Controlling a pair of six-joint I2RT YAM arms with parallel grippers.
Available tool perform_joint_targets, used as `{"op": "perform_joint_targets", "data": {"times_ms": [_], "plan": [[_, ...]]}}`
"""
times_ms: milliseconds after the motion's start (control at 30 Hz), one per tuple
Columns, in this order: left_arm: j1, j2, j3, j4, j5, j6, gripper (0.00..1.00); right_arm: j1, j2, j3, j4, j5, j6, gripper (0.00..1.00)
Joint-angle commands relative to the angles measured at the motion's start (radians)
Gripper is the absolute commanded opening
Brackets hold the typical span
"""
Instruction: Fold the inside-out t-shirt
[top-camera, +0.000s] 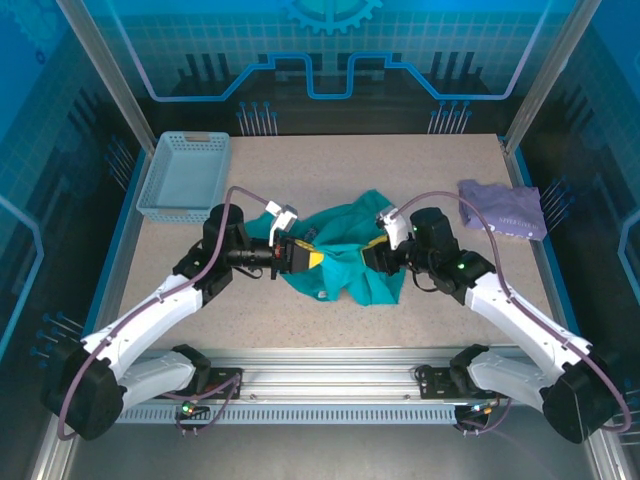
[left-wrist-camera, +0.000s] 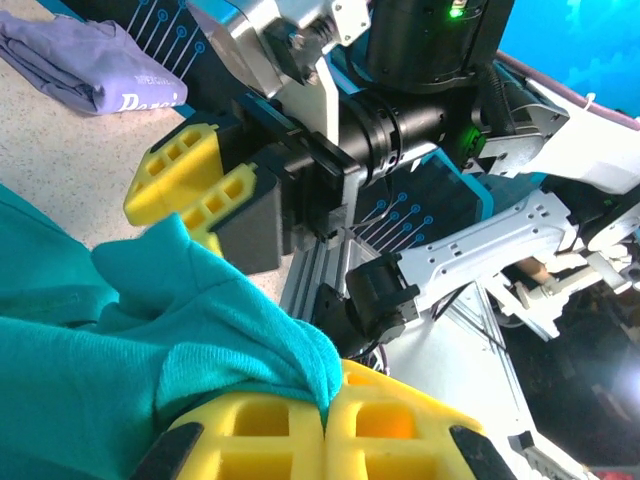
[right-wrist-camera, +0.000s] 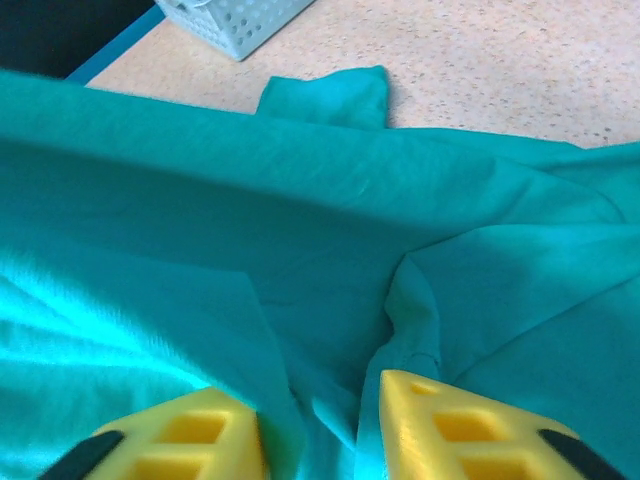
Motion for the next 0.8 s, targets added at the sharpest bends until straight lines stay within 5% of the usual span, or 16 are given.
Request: {"op": "perform_joint_targets", "data": {"times_ms": [0, 267, 500, 633, 700, 767], "plan": [[0.010, -0.017, 0.058, -0.079, 0.048, 0.105, 0.00, 0.046, -0.067, 0.030, -0.036, -0.010, -0.142, 0.41], [0.010, -0.024, 0.064, -0.137, 0.032, 0.130, 0.00, 0.119, -0.015, 0.087, -0.013, -0.059, -0.268, 0.52], [0.010, -0.031, 0.061, -0.145, 0.031, 0.134, 0.00, 0.144, 0.088, 0.165, 0.013, -0.073, -0.284, 0.51], [0.010, -0.031, 0.062, -0.156, 0.022, 0.142, 0.00, 0.149, 0.137, 0.199, 0.016, -0.078, -0.274, 0.41], [0.011, -0.036, 0.063, -0.159, -0.003, 0.144, 0.00, 0.149, 0.173, 0.222, 0.001, -0.109, -0.258, 0.24], [0.010, -0.054, 0.070, -0.206, -0.154, 0.147, 0.00, 0.137, 0.192, 0.231, -0.009, -0.199, -0.229, 0.07]]}}
